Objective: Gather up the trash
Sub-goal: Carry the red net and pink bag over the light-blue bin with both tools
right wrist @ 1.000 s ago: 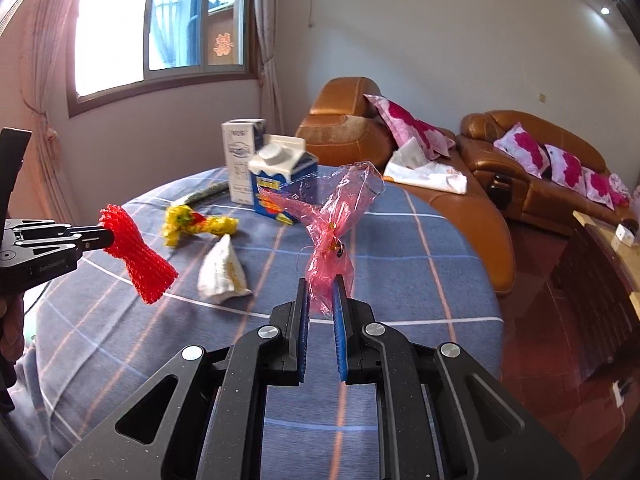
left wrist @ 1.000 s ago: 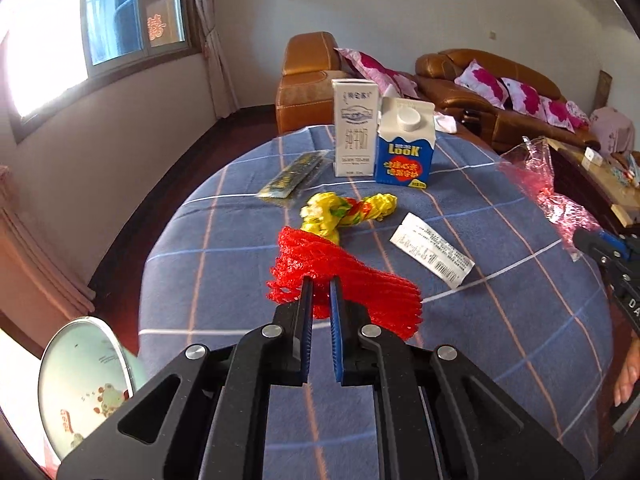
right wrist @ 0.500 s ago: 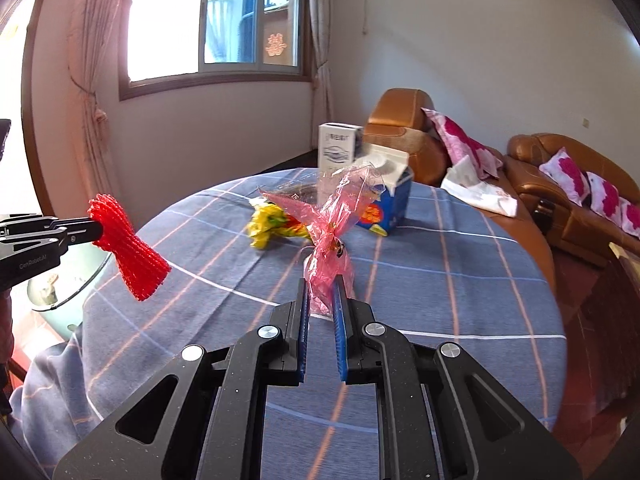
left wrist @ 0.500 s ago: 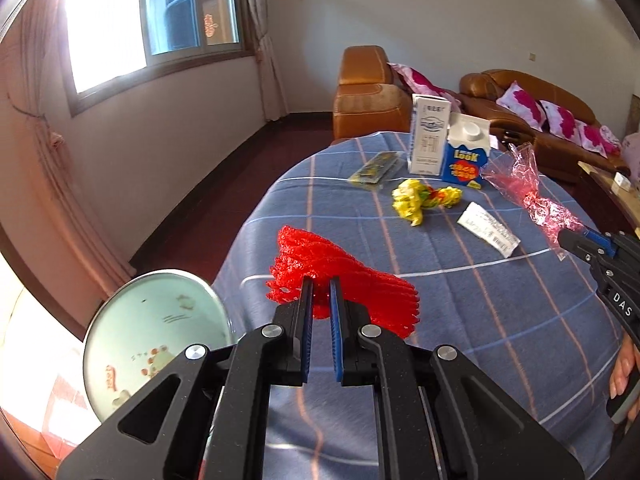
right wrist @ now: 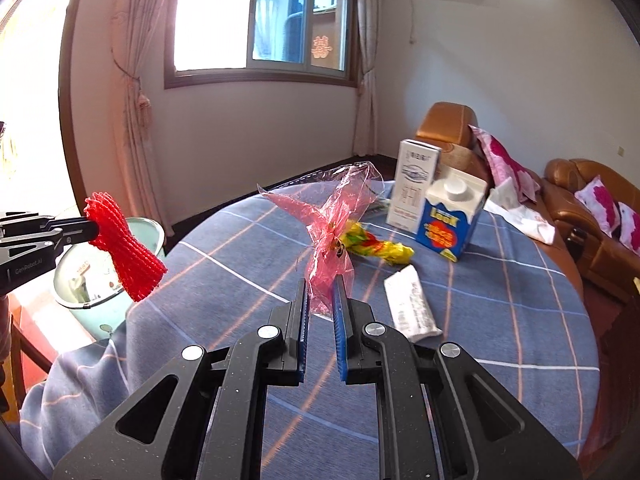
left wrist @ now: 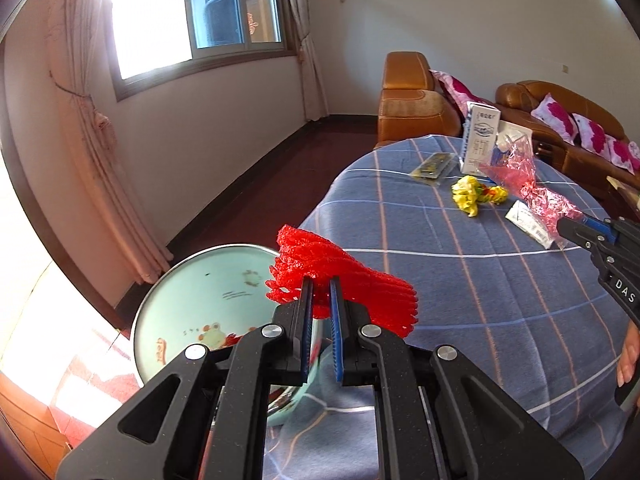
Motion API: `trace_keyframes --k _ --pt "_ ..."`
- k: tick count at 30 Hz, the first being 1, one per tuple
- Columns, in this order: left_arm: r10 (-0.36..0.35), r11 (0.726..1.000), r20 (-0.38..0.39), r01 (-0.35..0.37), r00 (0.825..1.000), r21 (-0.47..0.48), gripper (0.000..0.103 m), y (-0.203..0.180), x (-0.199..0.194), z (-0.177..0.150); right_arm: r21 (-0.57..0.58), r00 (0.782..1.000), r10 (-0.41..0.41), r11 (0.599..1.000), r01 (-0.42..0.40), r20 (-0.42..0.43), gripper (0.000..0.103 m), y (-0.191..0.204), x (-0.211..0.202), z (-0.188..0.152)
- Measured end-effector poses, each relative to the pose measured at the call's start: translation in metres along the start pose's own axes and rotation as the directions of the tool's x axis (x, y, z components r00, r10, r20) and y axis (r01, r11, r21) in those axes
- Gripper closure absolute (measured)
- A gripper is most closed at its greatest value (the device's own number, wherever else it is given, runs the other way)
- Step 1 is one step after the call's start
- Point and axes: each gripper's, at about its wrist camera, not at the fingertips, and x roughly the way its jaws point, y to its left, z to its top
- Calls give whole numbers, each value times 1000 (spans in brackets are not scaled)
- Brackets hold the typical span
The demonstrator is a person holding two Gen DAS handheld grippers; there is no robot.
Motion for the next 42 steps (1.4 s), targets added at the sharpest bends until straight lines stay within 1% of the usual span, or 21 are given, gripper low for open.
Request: trace_keyframes --k 9,15,21,33,42 --pt "72 996 -11 -72 997 -53 95 39 -7 -10 -53 997 82 995 -82 0 91 34 17 12" --pt "140 987 -14 -141 990 -83 95 65 -11 -14 -95 992 129 987 -129 2 91 56 26 22" --pt "186 977 -19 -187 982 -97 95 81 -14 -17 -123 987 164 979 -162 1 91 74 32 27" --pt "250 960 -40 -253 967 -116 95 106 -11 -25 -182 978 210 961 -206 1 91 103 46 38" --pt "265 953 -61 -271 962 -138 95 123 -8 -32 -228 970 241 945 -236 -7 91 128 56 45"
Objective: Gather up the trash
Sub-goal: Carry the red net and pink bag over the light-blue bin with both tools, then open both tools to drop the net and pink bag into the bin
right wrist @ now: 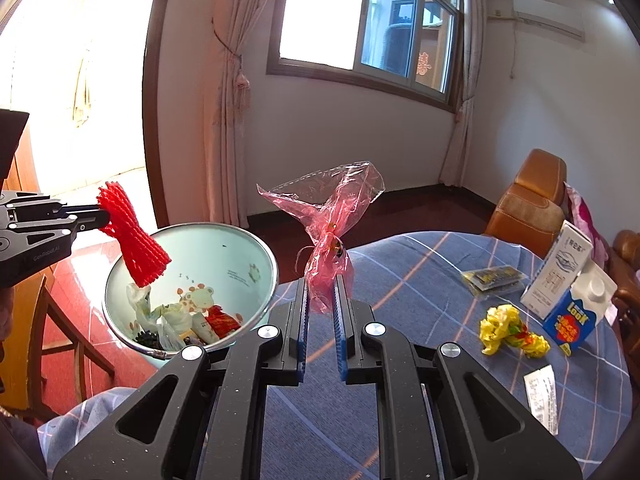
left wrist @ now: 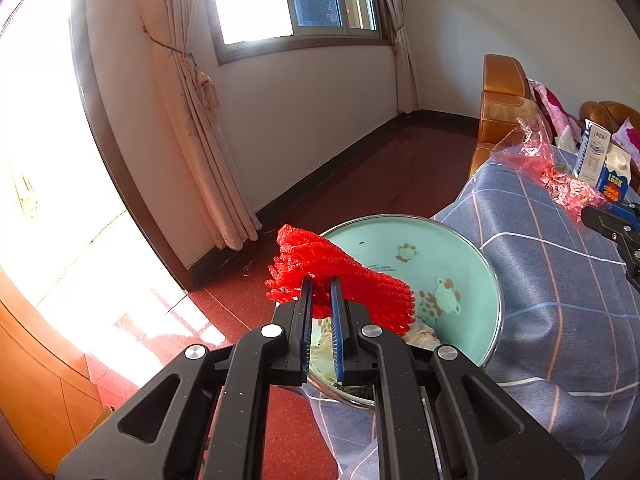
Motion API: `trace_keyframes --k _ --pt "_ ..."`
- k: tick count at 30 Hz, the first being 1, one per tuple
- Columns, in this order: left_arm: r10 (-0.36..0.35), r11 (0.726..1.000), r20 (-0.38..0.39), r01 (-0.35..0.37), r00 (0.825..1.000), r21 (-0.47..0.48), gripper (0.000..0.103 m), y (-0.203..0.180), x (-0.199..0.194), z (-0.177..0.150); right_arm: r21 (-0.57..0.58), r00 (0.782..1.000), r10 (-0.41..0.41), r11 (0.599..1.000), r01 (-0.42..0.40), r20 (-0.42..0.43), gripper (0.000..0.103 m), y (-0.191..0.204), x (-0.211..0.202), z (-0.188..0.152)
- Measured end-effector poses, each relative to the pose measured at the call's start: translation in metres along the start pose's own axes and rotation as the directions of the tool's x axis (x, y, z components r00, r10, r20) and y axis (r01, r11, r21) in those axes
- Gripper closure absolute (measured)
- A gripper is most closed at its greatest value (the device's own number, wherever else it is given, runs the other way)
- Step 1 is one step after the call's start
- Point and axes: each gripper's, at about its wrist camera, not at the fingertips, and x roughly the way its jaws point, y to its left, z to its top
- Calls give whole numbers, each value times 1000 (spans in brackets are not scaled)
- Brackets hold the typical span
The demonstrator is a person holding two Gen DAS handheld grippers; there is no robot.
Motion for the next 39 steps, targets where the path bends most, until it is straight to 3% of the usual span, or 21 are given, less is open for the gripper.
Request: trace_keyframes --k 9,27,30,31,32,33,35,39 --pt "20 1000 -1 -20 1000 -6 95 8 7 0 -39 1000 21 999 -22 -8 91 17 13 9" --pt "-31 999 -21 30 999 -45 92 15 19 -3 -90 997 71 993 -73 -30 90 43 33 16" --pt "-43 998 -30 42 999 -50 82 13 22 -5 -105 995 93 990 -95 -22 88 50 36 20" --pt "-47 998 -33 46 998 -49 68 12 23 -6 -105 995 98 989 -100 -19 82 51 37 21" --pt "-48 998 -31 47 998 -42 64 11 23 -6 -105 994 102 989 -104 -24 65 52 39 22" --pt "-49 998 -31 48 998 -38 64 10 22 -6 -104 994 103 989 -105 -25 60 52 41 21" --pt "-52 998 -31 50 998 -43 51 10 23 -7 -101 994 101 989 -104 -27 59 53 41 20" --pt "-50 998 -33 49 998 -44 47 7 23 -9 -95 996 81 992 -84 -39 59 48 40 13"
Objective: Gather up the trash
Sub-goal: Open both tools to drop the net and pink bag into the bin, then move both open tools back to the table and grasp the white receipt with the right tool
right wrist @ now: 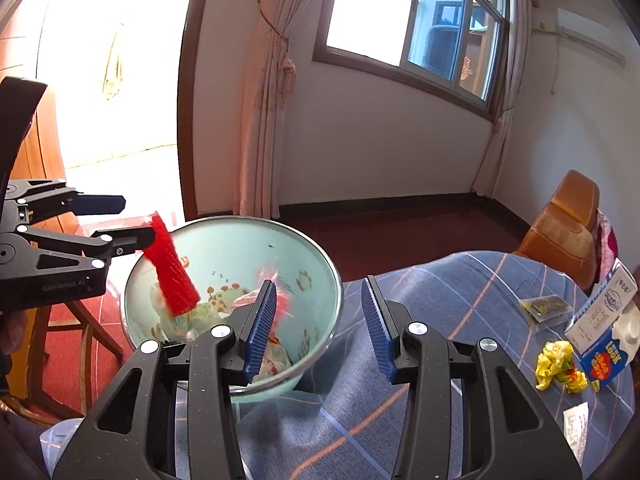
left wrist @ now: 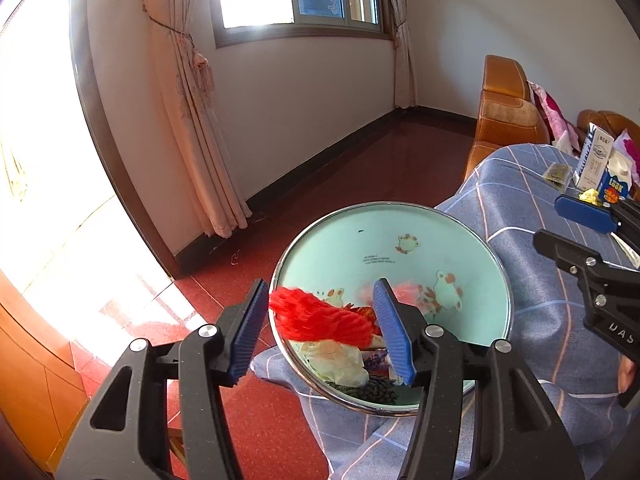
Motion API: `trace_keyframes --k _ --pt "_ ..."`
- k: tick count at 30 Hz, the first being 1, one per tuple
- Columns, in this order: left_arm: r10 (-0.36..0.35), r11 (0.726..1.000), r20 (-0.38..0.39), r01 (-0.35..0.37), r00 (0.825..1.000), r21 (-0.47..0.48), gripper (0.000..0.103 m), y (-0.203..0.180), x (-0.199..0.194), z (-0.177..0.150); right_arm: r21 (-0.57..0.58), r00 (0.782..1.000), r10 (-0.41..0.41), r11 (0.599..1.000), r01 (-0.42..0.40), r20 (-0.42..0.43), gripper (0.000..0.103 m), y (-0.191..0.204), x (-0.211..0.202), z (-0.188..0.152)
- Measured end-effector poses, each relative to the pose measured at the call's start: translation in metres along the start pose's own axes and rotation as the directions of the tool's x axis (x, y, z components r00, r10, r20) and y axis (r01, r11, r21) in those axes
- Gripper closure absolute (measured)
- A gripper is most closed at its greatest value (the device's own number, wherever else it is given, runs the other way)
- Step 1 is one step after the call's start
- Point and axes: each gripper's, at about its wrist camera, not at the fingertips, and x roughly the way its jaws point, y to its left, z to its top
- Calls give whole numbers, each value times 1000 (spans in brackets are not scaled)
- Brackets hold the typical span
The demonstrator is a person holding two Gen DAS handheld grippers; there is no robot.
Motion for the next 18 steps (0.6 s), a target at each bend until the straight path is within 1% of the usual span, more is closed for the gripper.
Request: trace_keyframes --k 2,6,9,12,13,15,18 --pt "5 1000 3 -5 1000 -6 39 0 0 -1 22 1000 -14 1000 14 -5 59 -7 -4 -4" --pt "3 1000 -7 -3 1000 -12 35 -7 1 -3 67 997 -80 994 81 -20 59 -29 -23 -19" --pt "-16 1000 -13 16 1000 13 33 -21 1 -6 142 986 -159 976 166 -58 59 -64 -40 -38" --pt "-49 998 -19 50 999 45 32 -40 1 -8 236 964 -242 936 262 -109 59 -107 -58 -62" --pt "-56 997 -17 57 998 57 31 -46 0 -8 276 951 -277 912 304 -135 59 -127 -66 -72" --pt "-67 995 -12 68 998 78 28 -57 -3 -7 333 930 -323 870 365 -176 59 -157 -76 -88" --pt "-91 991 -9 91 996 100 27 -73 -5 -3 391 910 -339 824 410 -238 59 -192 -86 -110"
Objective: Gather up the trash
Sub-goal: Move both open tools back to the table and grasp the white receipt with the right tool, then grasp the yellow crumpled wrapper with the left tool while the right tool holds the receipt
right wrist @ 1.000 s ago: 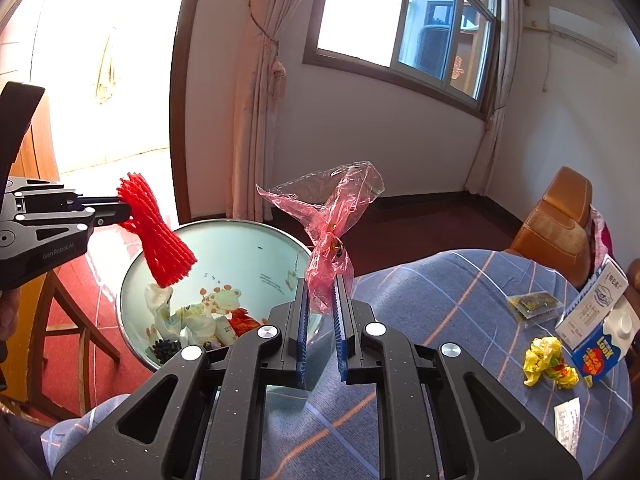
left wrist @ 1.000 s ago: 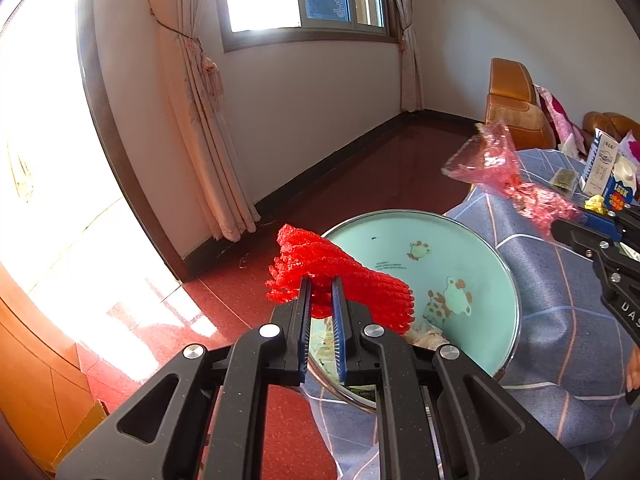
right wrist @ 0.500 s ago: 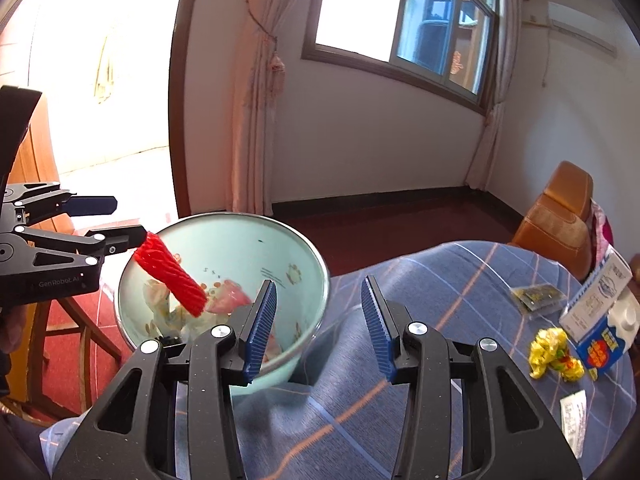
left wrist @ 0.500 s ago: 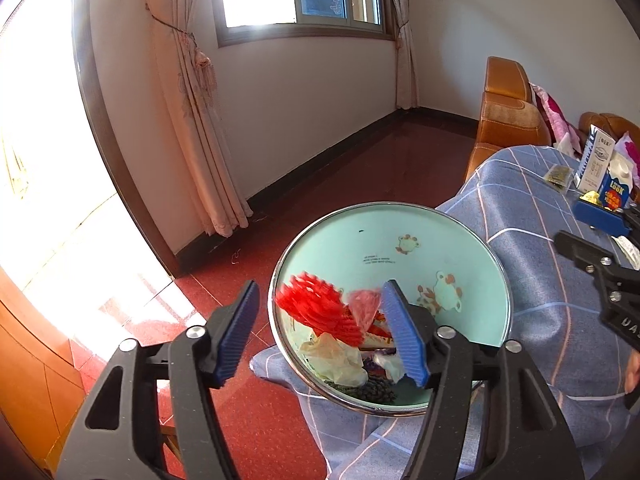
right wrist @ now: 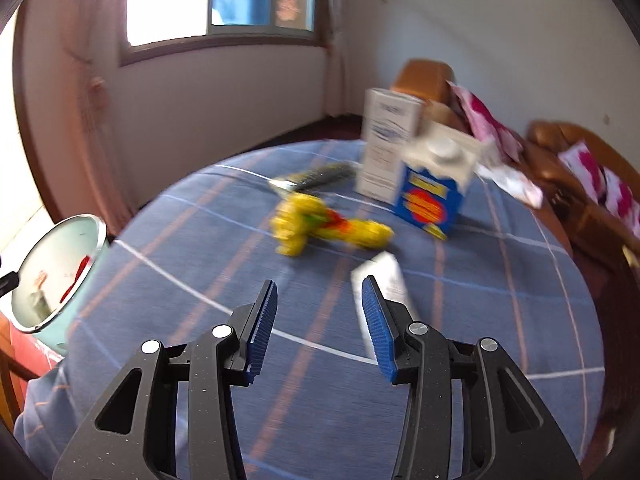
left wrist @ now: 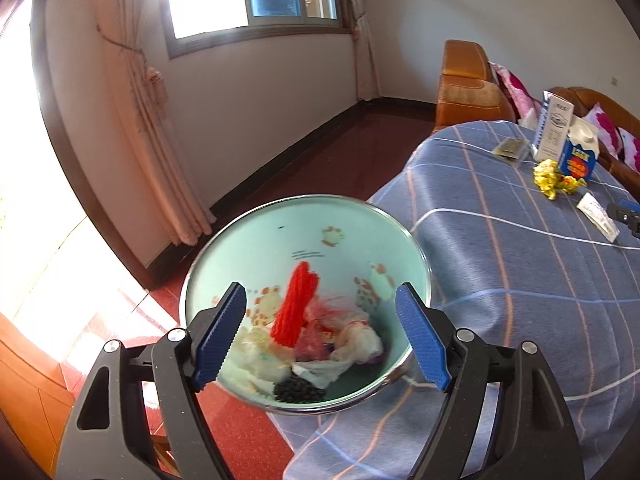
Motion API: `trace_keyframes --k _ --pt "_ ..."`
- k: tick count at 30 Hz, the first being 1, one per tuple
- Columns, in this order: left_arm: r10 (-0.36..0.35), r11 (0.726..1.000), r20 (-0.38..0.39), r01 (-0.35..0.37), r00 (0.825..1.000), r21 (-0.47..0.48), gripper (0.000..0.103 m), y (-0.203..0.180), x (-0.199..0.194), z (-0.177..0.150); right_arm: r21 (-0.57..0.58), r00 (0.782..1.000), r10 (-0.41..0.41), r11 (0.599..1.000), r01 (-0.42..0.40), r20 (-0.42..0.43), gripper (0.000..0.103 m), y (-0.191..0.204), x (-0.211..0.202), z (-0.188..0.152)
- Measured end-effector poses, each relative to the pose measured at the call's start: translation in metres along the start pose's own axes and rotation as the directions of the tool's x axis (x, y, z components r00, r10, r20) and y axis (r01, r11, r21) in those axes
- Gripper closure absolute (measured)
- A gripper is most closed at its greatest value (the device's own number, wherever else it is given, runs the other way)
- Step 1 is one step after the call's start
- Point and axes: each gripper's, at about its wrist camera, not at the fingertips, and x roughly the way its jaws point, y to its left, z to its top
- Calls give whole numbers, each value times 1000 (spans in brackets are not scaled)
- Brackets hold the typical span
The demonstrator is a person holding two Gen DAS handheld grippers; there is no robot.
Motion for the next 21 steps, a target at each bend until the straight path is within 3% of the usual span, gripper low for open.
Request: trace_keyframes --k 3,6,10,14,15,21 --pt "-19 1000 5 19 1000 17 27 -15 2 7 43 999 5 999 -3 -45 59 -24 10 -5" --pt "-51 999 -6 51 999 19 27 -27 6 13 67 994 46 997 -40 -94 59 -29 21 -7" --pt "-77 996 -4 77 997 44 27 -45 9 23 67 985 39 997 -28 -165 60 -32 37 -7" --pt "-112 991 1 112 994 70 27 -71 10 35 57 984 54 997 -44 -171 91 -36 36 -10" --pt "-126 988 5 125 992 87 27 -81 10 40 64 984 63 997 -52 -170 95 -38 35 -10" --pt "-181 972 9 177 984 153 27 -135 18 64 91 988 83 993 -72 -127 98 -54 15 -17"
